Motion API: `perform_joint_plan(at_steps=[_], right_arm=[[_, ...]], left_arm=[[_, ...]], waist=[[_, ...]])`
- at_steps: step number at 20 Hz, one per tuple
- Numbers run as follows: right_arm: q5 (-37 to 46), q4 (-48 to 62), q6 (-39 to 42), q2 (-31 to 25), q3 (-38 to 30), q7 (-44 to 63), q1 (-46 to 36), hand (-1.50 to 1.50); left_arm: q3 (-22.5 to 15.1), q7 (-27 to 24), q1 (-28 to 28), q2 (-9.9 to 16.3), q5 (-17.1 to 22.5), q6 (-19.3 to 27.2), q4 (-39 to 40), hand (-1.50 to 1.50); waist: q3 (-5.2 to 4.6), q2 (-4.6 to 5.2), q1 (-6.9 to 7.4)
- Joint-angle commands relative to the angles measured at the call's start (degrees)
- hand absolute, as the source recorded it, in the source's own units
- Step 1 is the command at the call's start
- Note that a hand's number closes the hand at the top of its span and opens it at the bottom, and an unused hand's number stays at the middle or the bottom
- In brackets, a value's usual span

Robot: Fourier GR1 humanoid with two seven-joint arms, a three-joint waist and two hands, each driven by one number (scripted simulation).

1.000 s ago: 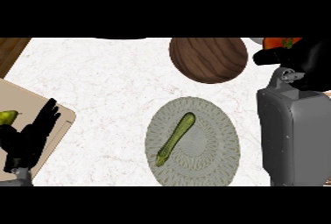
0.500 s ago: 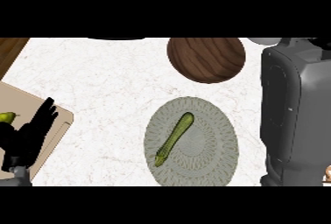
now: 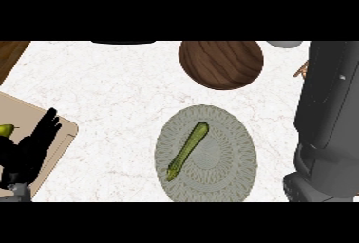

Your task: Pick the tomato from the placemat and place it in the tiered shelf

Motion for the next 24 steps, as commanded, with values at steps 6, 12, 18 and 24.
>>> perform_joint_plan(at_steps=[6,12,18,24], right_arm=[[5.85,4.9,8.59,-4.8,-8.37,5.06,-4.76,1.5],[7.42,3.97,9.9,-8.2,-11.23,-0.35,-2.22,1.5],[4.45,1.56,7.49,-11.72,-15.51,-4.24,1.88,1.5],[-0.23,-3.21,1.86,-10.98,-18.57,-3.75,7.77,1.5]], left_arm=[[0.07,0.42,0.28,-0.43,-0.36,0.15,-0.86,0.0],[-1.43,0.91,0.2,-2.77,-1.89,1.92,-1.86,0.0],[0.99,1.48,3.3,-0.24,0.77,-1.91,-4.21,0.0],[0.93,2.08,-0.41,-0.91,-1.33,-0.24,-1.52,0.0]], waist=[[0.06,0.34,0.2],[0.1,0.25,-0.35],[0.12,0.26,0.05],[0.12,0.38,-0.3]])
